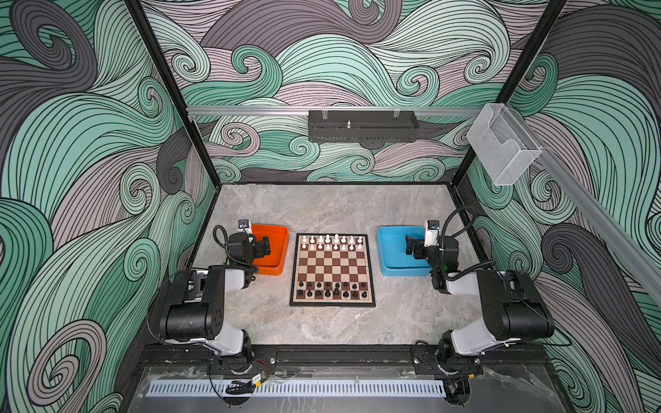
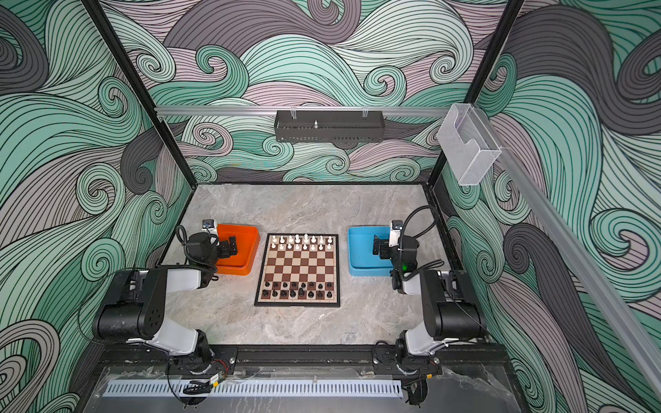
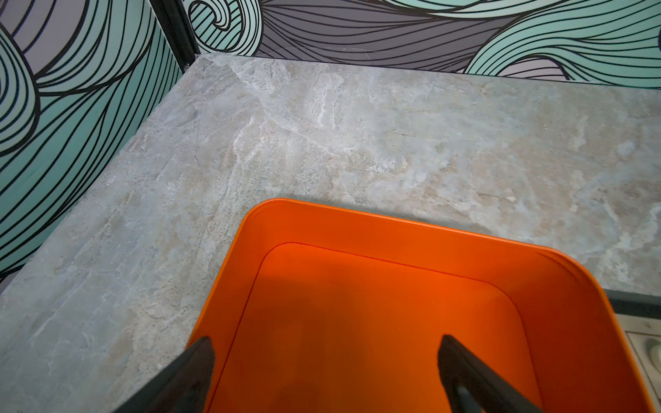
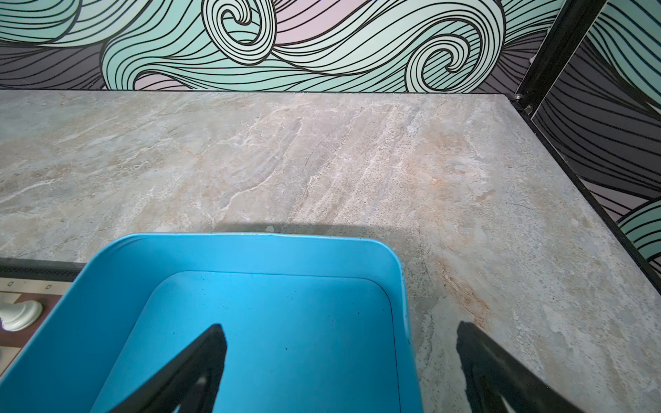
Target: Set up the chess pieces on the board
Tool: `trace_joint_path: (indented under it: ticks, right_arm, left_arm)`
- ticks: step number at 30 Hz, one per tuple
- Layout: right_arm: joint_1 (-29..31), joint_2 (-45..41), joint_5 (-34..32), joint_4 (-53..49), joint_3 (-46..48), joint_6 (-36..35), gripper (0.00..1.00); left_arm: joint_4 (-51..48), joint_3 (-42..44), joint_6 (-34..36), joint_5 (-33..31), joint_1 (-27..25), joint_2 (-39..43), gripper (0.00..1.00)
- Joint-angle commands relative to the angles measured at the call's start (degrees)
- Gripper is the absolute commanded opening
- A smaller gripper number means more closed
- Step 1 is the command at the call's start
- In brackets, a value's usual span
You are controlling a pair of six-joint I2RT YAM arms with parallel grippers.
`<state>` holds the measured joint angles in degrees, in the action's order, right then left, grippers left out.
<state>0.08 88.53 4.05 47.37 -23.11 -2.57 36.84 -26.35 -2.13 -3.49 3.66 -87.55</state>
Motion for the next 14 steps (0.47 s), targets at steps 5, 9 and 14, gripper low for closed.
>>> trace_joint_path:
  ticks: [5,9,14]
  right_arm:
    - [-0.07,-0.34,-0.17,0.82,-0.26,0.46,1.0]
    - [-0.01,-0.07,-0.06,0.33,-0.68,0.37,1.0]
    - [-0.06,-0.24,-0.11,0.59,-0.38,0.43,1.0]
  left_arm:
    - [0.66,-0.99,-0.51,-0.8,-0.27,-0.04,0.99]
    - [0.62,-0.99,-0.51,-0.73,-0.26,-0.03,0.99]
    - [0.56,-1.07,-0.42,-0.73,-0.27,-0.08,0.99]
